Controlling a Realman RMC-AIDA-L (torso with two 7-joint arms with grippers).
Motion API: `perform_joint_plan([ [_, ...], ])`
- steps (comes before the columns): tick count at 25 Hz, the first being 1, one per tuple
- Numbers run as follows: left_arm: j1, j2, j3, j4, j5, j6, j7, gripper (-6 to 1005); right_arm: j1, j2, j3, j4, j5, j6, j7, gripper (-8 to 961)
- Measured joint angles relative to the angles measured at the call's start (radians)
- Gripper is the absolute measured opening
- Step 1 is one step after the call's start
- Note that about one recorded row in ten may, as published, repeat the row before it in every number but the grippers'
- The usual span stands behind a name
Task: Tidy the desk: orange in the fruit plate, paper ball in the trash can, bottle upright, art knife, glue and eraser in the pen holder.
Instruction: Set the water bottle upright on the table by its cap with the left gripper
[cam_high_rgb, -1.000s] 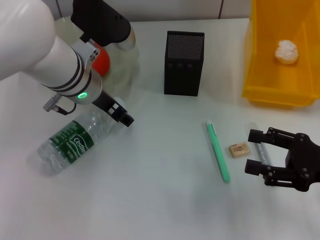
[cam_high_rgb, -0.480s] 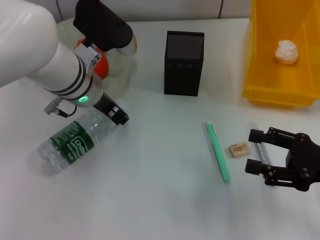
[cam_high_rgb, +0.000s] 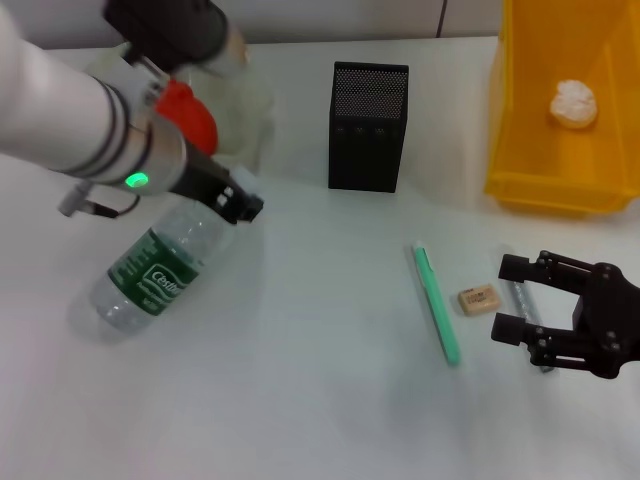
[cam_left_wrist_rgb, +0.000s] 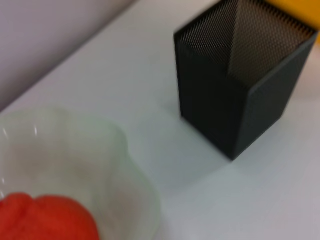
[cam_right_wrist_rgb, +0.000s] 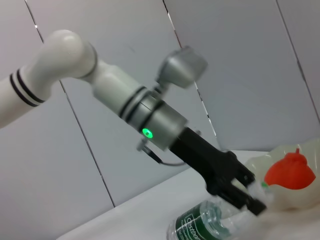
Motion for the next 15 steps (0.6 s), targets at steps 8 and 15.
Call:
perform_joint_plan([
  [8,0.049,0.003,-0.281,0.019,-0.334,0.153,0.232,430,0.007,0.000,0.001,0.000,0.005,-0.001,0.007,823],
  [15,0.062,0.005,-0.633,-0.219,-0.739,0.328,0.592,431,0.018,0.000,0.003,0.000,0.024,-0.008,0.027,823],
])
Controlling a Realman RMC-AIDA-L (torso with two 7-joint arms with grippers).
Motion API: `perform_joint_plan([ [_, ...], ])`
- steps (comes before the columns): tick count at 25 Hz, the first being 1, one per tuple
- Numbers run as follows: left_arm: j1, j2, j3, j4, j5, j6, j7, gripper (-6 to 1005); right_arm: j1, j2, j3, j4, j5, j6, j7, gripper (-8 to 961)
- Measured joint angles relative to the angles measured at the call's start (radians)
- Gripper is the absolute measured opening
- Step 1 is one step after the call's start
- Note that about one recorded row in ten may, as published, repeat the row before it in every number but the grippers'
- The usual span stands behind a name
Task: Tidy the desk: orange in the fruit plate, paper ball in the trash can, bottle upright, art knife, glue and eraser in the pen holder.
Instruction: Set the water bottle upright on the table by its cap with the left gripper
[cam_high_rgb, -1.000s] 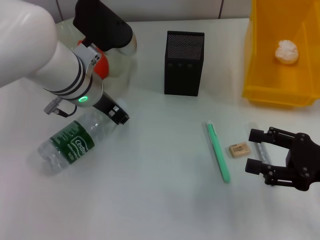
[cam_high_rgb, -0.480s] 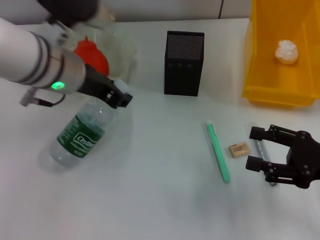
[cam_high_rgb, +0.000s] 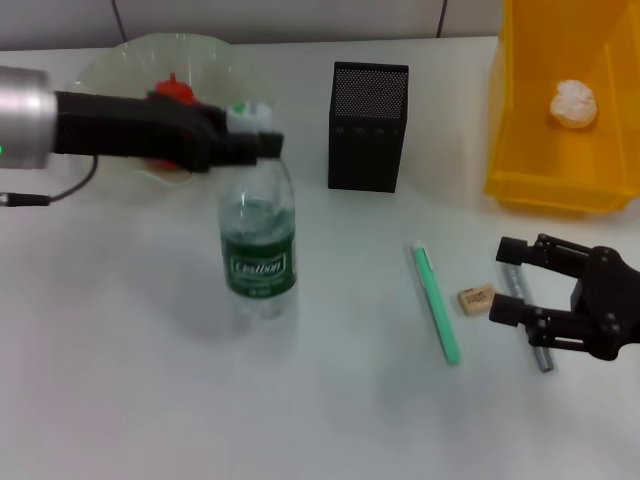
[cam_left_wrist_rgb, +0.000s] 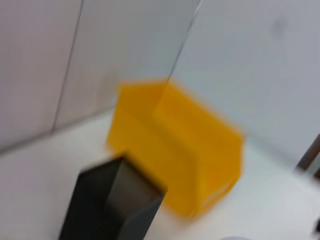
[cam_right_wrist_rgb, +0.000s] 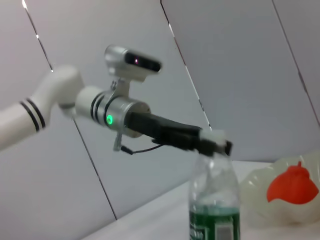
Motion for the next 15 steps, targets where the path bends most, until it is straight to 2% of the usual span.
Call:
perform_joint_plan([
  [1,0.000,0.000,0.000,0.000,0.000,0.000,0.000,431,0.002,0.000,0.000,0.000,0.004,-0.002,0.006,823],
  [3,0.003,0.001,-0.076,-0.091,-0.083,0.038,0.108,431,0.005,0.000,0.000,0.000,0.012,-0.007,0.018,823],
  [4,0.004,0.004,-0.118,-0.157,-0.124,0.059,0.173,431,0.006,0.000,0.000,0.000,0.016,-0.010,0.022,823],
  [5,0.004,0.010,-0.187,-0.277,-0.184,0.098,0.288,431,0.008,0.000,0.000,0.000,0.030,-0.015,0.031,823],
  [6,0.004,0.010,-0.187,-0.277,-0.184,0.098,0.288,431,0.008,0.000,0.000,0.000,0.030,-0.015,0.031,823],
  [9,0.004,0.030,-0.285,-0.483,-0.248,0.157,0.500,431,0.009,0.000,0.000,0.000,0.045,-0.017,0.036,823],
  [10,0.013,0.040,-0.336,-0.586,-0.265,0.175,0.638,431,0.011,0.003,0.000,0.000,0.053,-0.017,0.037,823],
  [11,0.013,0.040,-0.336,-0.586,-0.265,0.175,0.638,431,0.011,0.003,0.000,0.000,0.053,-0.017,0.037,822],
  [14,0.040,0.038,-0.403,-0.686,-0.271,0.181,0.824,430,0.016,0.008,0.000,0.000,0.062,-0.017,0.037,822],
  [15,0.061,0.025,-0.440,-0.719,-0.272,0.178,0.941,430,0.019,0.010,0.000,0.000,0.065,-0.016,0.037,822],
])
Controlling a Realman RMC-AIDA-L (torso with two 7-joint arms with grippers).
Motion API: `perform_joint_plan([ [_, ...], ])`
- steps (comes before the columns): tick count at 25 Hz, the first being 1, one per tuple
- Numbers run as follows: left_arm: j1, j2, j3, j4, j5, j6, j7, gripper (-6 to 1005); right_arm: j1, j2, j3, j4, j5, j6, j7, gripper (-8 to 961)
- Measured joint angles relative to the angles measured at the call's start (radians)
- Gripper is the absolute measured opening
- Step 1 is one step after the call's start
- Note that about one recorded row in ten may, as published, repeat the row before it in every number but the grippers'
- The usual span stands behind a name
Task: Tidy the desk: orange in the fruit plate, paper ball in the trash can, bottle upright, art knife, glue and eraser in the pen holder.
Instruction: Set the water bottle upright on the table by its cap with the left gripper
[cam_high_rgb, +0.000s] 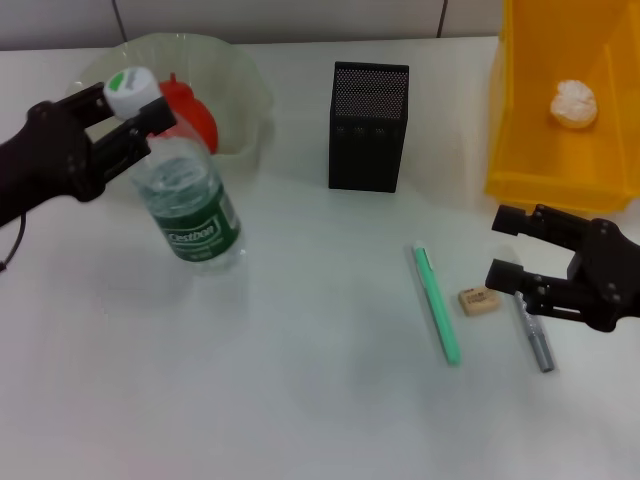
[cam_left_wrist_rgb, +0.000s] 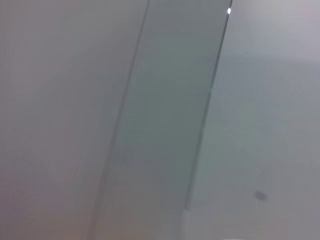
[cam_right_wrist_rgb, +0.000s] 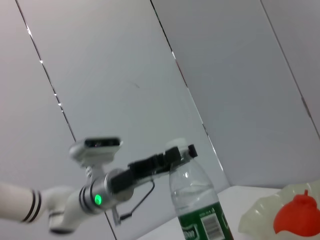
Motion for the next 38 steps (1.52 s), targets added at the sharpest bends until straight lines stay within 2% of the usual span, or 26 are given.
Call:
perform_joint_plan([
  [1,0.000,0.000,0.000,0.000,0.000,0.000,0.000,430,0.004,0.002,0.000,0.000,0.003,0.003,0.000,822],
  [3,0.024,-0.019,-0.037,-0.023,-0.001,-0.005,0.126,430,0.010,0.006,0.001,0.001,0.010,0.006,0.000,822],
  [5,0.042,-0.026,-0.065,-0.085,-0.005,-0.013,0.281,430,0.018,0.013,0.002,0.010,0.030,0.009,-0.001,822],
  [8,0.043,-0.023,-0.080,-0.134,-0.009,-0.028,0.345,430,0.020,0.013,0.004,0.019,0.047,0.009,-0.006,822],
  [10,0.043,-0.027,-0.137,-0.182,-0.012,-0.074,0.428,431,0.025,0.014,0.011,0.031,0.064,0.011,-0.008,822],
  [11,0.043,-0.027,-0.137,-0.182,-0.012,-0.074,0.428,431,0.025,0.014,0.011,0.031,0.064,0.011,-0.008,823],
  [15,0.040,-0.027,-0.227,-0.250,-0.013,-0.098,0.514,430,0.026,0.015,0.012,0.042,0.077,0.014,-0.010,823],
  [18,0.039,-0.027,-0.254,-0.263,-0.014,-0.107,0.547,441,0.028,0.015,0.012,0.042,0.077,0.019,-0.010,823],
  [28,0.035,-0.028,-0.250,-0.269,-0.012,-0.188,0.566,497,0.025,0.015,0.014,0.045,0.077,0.025,-0.011,823],
  [38,0.033,-0.031,-0.248,-0.314,-0.012,-0.179,0.617,552,0.028,0.015,0.014,0.044,0.086,0.027,-0.011,822],
])
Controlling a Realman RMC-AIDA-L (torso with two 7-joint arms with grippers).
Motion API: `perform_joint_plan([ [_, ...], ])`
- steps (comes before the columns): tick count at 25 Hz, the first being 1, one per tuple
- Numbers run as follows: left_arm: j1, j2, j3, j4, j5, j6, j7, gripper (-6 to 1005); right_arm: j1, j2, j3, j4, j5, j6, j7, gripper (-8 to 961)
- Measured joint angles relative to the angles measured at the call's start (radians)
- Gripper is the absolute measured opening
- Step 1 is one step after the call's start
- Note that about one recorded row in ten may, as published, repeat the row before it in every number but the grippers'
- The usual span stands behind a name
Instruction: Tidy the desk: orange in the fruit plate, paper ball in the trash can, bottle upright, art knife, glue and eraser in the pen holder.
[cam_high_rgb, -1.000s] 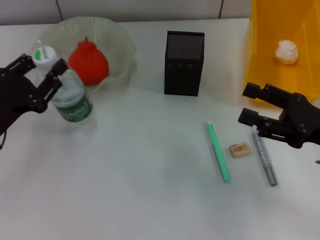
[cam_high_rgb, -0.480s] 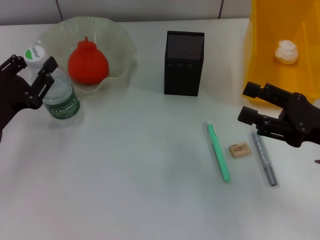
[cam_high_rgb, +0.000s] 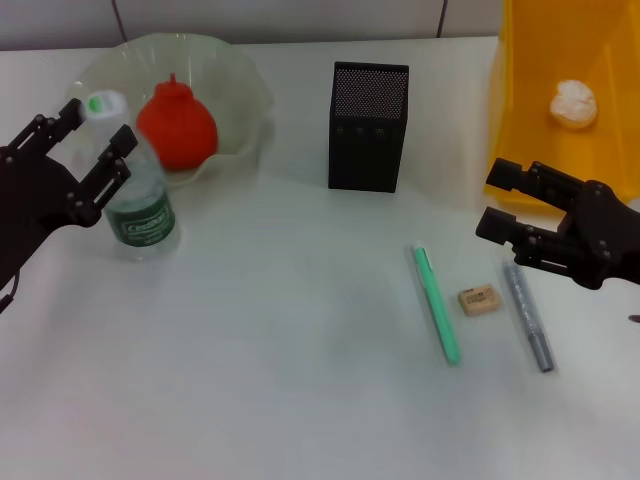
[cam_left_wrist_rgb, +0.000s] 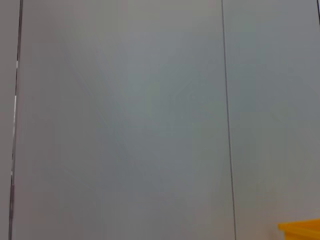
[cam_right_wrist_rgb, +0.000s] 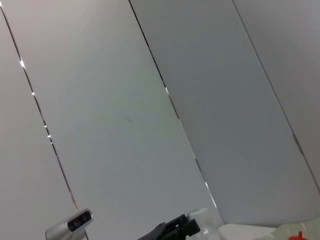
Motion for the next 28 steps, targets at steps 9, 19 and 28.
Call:
perform_joint_plan([
  [9,0.049,0.009,-0.096,0.035,-0.019,0.268,-0.068,771,-0.002,0.000,0.000,0.000,0.013,-0.001,0.000,822],
  [19,0.059,0.128,0.309,0.358,0.008,0.435,-0.610,845,0.015,-0.024,-0.002,-0.063,0.068,-0.010,0.105,823],
  [28,-0.041,0.102,0.447,0.375,0.301,0.290,-0.680,843,0.076,-0.105,-0.215,-0.719,-0.082,-0.050,0.814,823],
])
